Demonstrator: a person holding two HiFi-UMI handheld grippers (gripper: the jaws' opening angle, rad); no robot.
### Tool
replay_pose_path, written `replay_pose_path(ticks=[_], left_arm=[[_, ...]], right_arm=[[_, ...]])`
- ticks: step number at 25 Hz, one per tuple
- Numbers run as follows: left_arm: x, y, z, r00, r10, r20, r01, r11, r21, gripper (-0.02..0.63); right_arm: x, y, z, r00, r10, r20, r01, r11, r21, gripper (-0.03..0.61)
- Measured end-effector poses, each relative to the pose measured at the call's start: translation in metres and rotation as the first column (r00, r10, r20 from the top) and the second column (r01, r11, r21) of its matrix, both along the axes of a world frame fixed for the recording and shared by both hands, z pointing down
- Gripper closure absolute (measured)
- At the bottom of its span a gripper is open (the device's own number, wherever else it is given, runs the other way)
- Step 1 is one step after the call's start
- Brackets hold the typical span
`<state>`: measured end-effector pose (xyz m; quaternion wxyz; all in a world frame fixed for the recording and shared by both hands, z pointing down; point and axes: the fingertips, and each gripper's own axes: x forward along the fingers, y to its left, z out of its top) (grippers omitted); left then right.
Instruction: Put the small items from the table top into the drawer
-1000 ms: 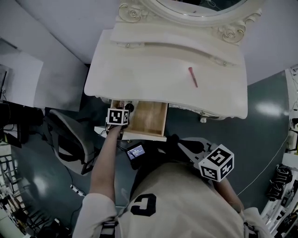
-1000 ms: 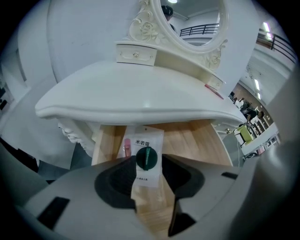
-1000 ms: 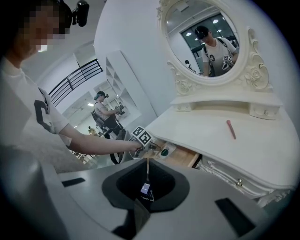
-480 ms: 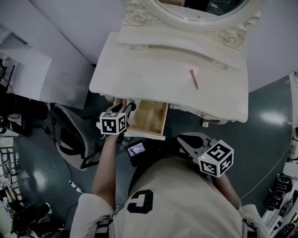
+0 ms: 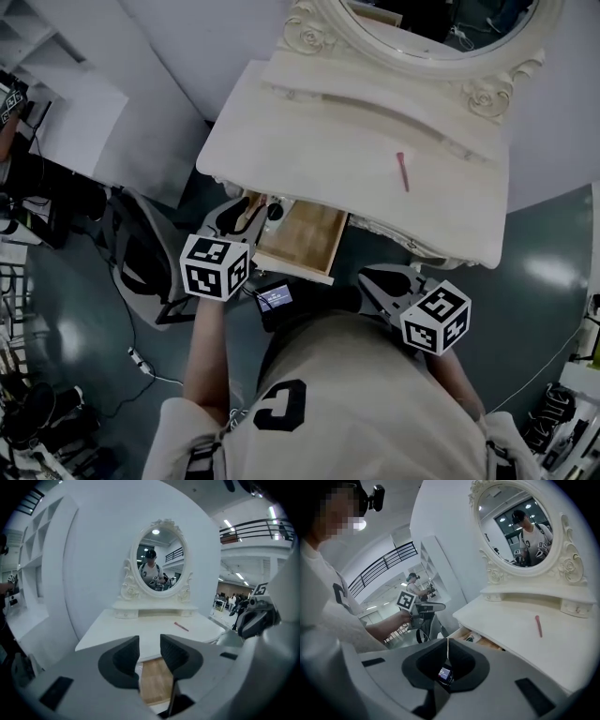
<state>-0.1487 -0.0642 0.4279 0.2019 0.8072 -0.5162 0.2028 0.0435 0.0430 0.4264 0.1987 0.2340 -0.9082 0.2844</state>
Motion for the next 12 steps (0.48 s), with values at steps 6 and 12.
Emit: replay_pose_path(ticks=[6,12], left_arm=[[0.043,0.011,-0.034,0.997,0.075,-0.006,-0.075,0.995,0.065,0.451],[0.08,0.014,-0.031,0.992,0.126,-0.006,-0.126,0.991,0.041,0.511]], right_arm=[[0.005,-0.01,-0.001,0.999,-0.003,0.041,0.002,1.0,0.006,0.549],[0.037,-0.053,0.015,0.993,0.115,0.022,-0.116,0.992,0.053,0.549]])
